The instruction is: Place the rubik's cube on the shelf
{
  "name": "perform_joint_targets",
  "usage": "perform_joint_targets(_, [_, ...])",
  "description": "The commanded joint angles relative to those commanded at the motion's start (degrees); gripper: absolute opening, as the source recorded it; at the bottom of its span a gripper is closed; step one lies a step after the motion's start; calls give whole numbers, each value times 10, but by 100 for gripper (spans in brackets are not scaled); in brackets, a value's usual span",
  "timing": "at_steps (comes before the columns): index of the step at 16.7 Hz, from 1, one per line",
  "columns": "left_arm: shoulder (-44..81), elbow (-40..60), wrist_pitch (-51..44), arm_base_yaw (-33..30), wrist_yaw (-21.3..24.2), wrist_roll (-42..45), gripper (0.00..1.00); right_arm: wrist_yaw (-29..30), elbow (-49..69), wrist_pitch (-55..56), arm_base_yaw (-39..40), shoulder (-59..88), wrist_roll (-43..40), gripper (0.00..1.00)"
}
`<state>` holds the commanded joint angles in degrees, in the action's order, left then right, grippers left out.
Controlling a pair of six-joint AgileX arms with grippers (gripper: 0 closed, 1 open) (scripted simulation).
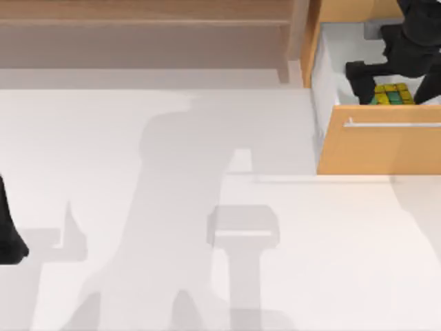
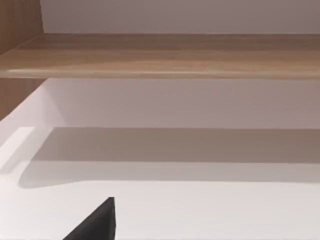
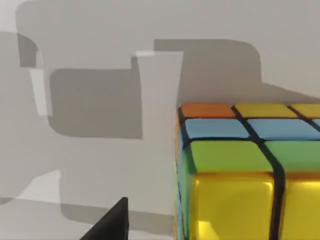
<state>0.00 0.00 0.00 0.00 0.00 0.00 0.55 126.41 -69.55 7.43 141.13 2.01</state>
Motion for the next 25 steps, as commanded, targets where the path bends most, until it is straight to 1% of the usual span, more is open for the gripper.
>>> perform_joint_targets(10, [0, 0, 0, 0, 0, 0, 100, 0, 0, 0, 0, 0, 0, 2])
perform_joint_targets(11, [0, 0, 0, 0, 0, 0, 100, 0, 0, 0, 0, 0, 0, 0])
perform_joint_targets(20, [0, 0, 0, 0, 0, 0, 100, 0, -1, 0, 1, -1, 0, 0])
perform_joint_targets(22, [0, 0, 0, 0, 0, 0, 100, -9, -13, 7, -1, -9, -18, 0])
perform_joint_targets(25, [0, 0, 0, 0, 0, 0, 100, -43, -47, 27, -11, -32, -70, 0])
